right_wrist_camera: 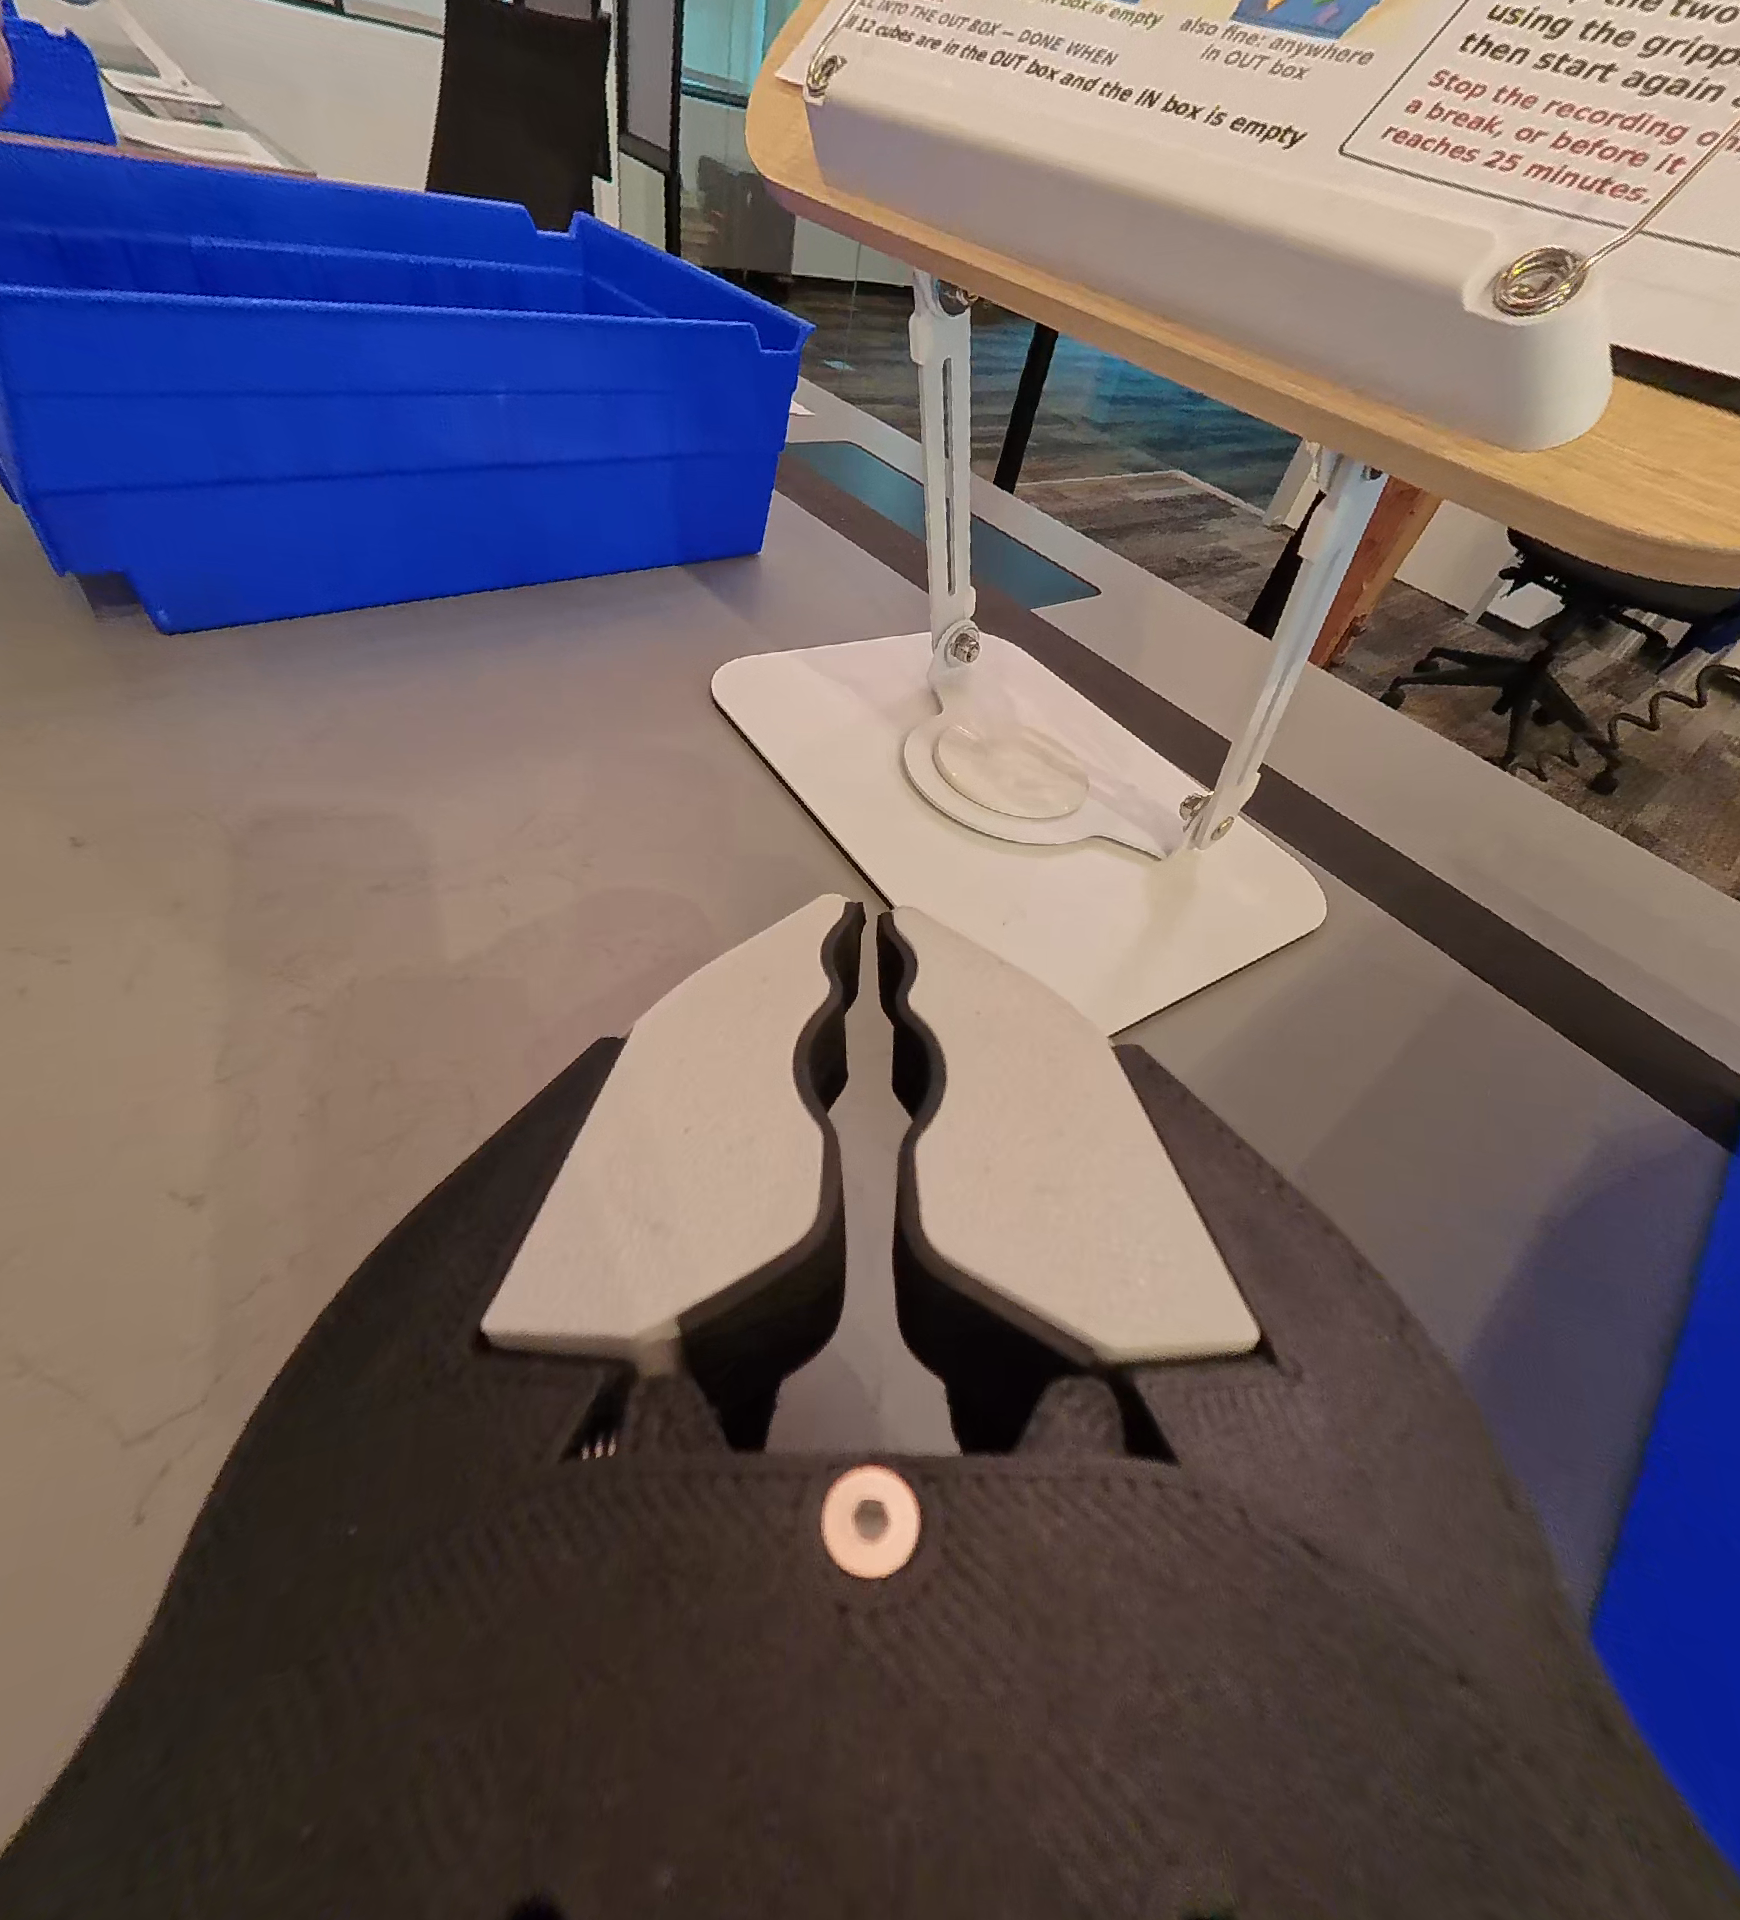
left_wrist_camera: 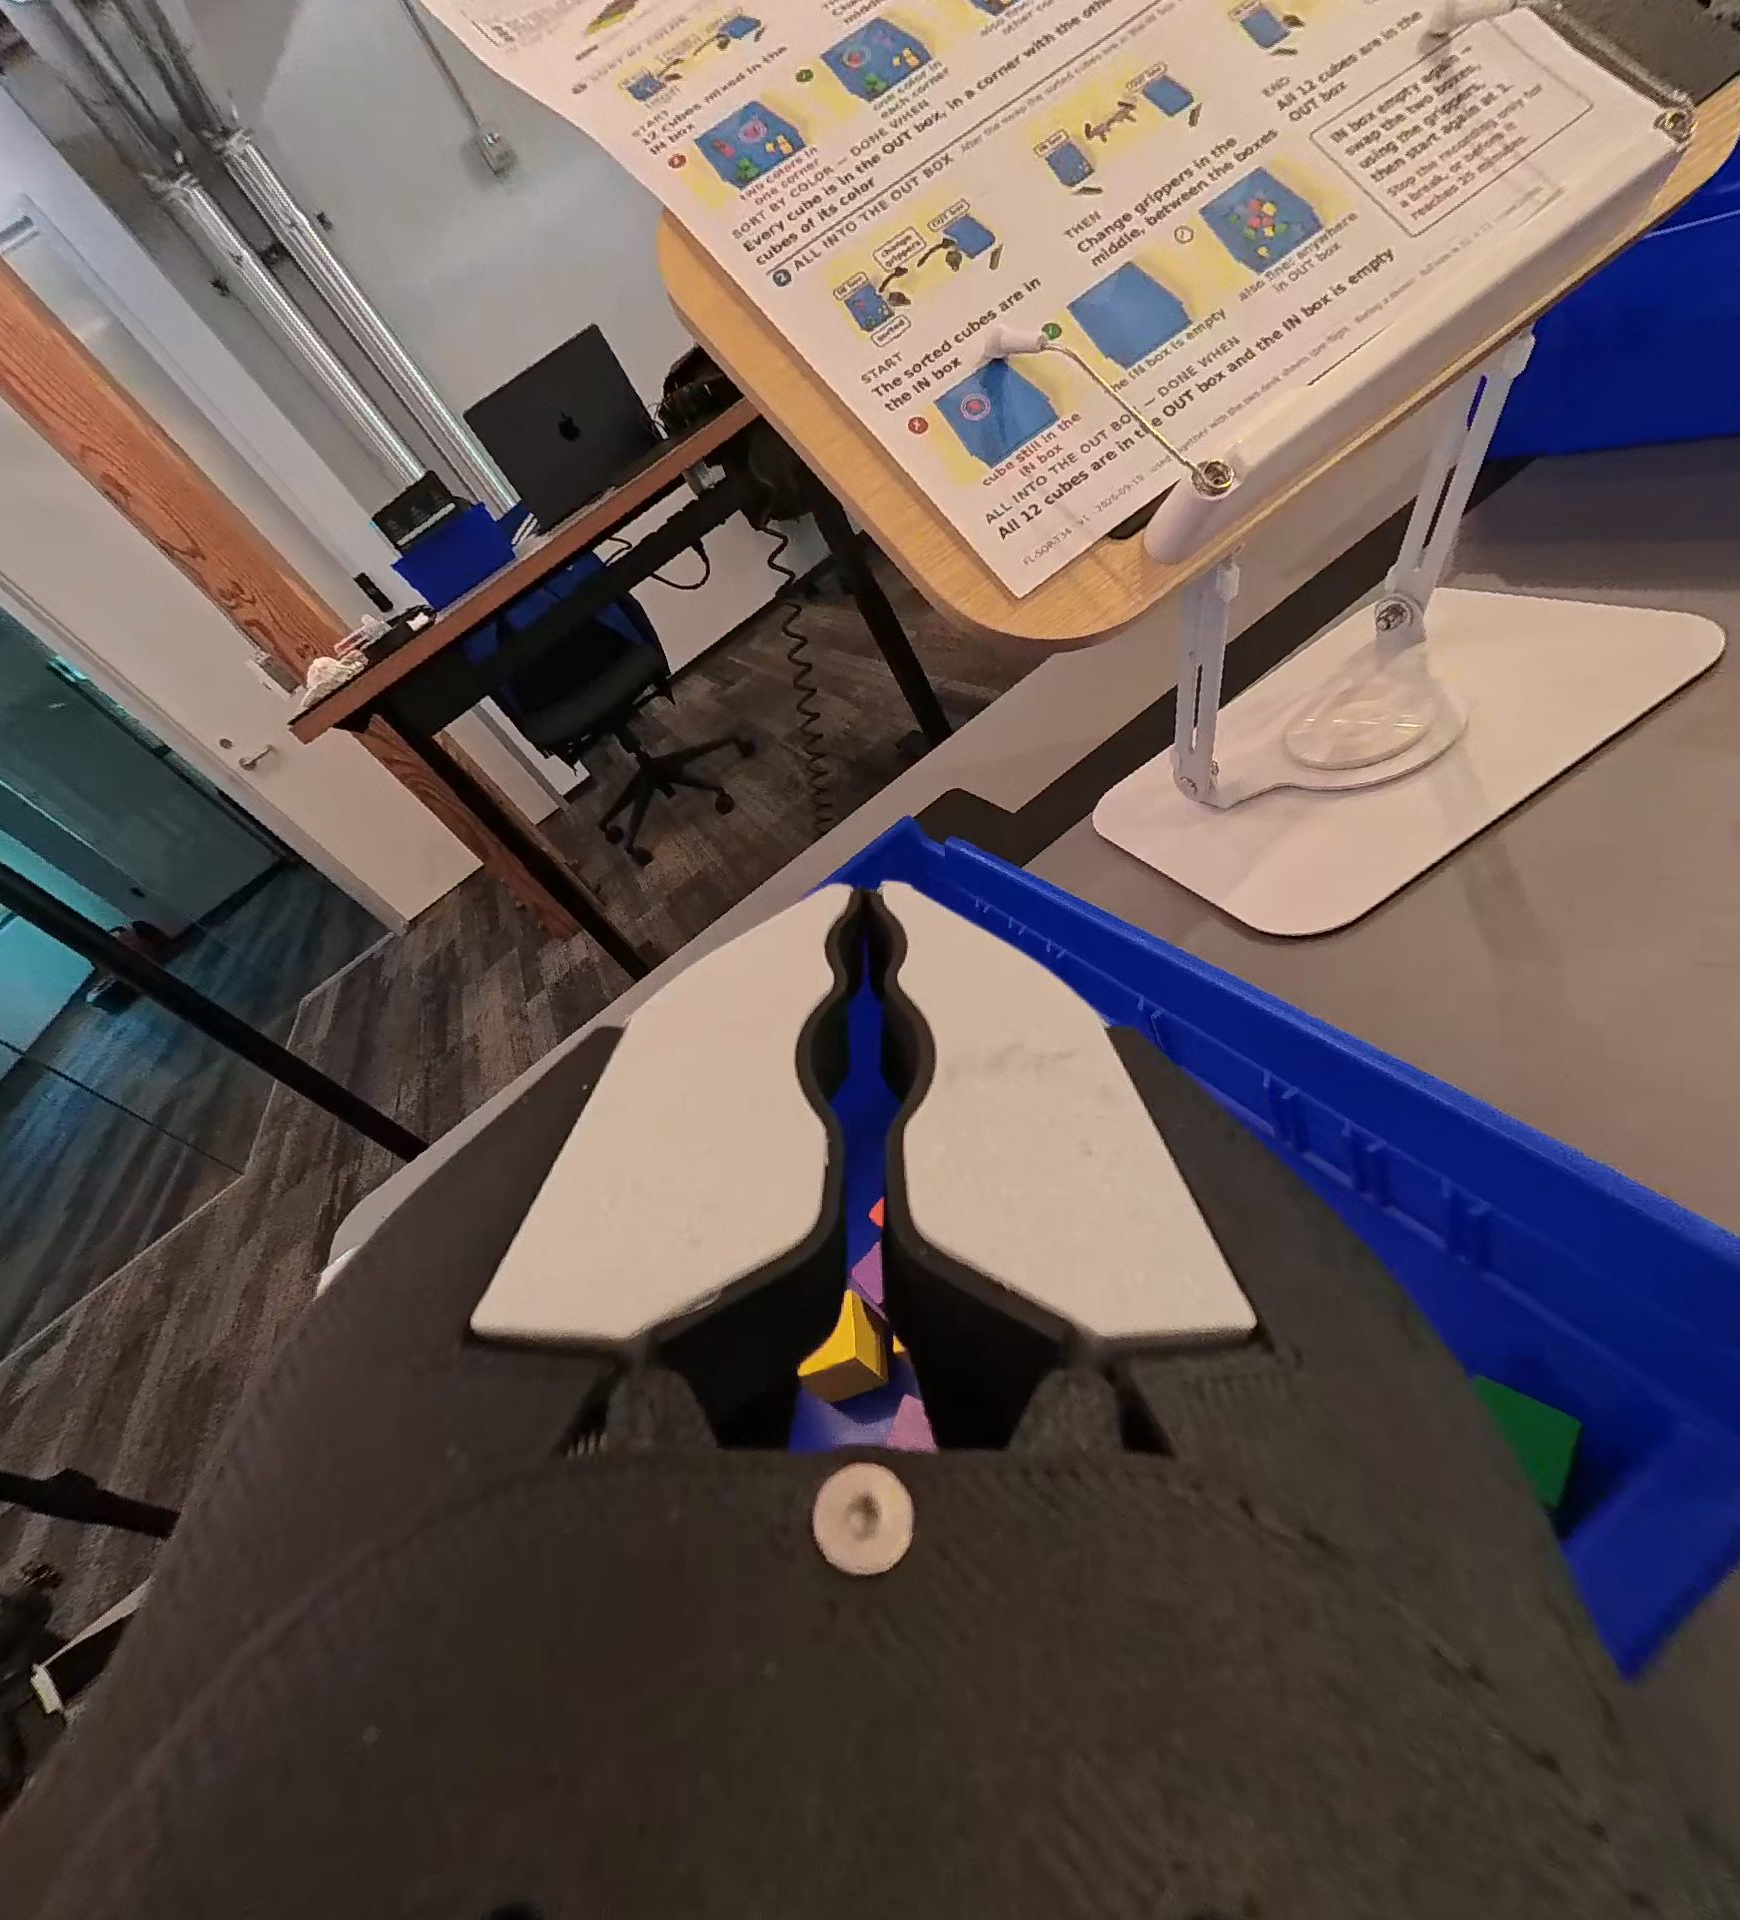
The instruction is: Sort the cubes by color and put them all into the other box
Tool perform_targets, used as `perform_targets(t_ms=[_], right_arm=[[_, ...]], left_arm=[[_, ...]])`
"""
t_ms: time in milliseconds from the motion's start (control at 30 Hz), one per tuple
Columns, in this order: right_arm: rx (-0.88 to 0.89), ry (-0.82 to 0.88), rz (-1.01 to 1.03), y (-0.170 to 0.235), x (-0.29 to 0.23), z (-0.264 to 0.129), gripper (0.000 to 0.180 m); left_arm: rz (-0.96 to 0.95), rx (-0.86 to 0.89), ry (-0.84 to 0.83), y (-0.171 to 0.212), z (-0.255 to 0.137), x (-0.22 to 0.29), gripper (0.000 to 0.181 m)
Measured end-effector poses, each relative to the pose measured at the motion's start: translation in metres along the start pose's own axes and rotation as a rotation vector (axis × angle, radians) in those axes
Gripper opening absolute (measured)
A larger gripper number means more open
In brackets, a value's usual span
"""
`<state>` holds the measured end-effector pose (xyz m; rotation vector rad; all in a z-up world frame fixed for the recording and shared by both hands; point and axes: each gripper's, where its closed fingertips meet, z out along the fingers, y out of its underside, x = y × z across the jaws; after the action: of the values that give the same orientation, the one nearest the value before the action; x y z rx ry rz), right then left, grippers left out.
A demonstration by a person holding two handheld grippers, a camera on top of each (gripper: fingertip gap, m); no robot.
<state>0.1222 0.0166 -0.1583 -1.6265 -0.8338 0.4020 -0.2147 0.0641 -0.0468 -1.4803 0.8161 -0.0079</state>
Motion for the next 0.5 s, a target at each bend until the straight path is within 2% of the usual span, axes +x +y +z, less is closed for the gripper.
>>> perform_targets(t_ms=[500], right_arm=[[0.001,-0.004,0.001,-0.0003,-0.0008,0.0000,0.002]], left_arm=[[-0.005,-0.011,0.007,0.0024,0.0013,0.0013,0.000]])
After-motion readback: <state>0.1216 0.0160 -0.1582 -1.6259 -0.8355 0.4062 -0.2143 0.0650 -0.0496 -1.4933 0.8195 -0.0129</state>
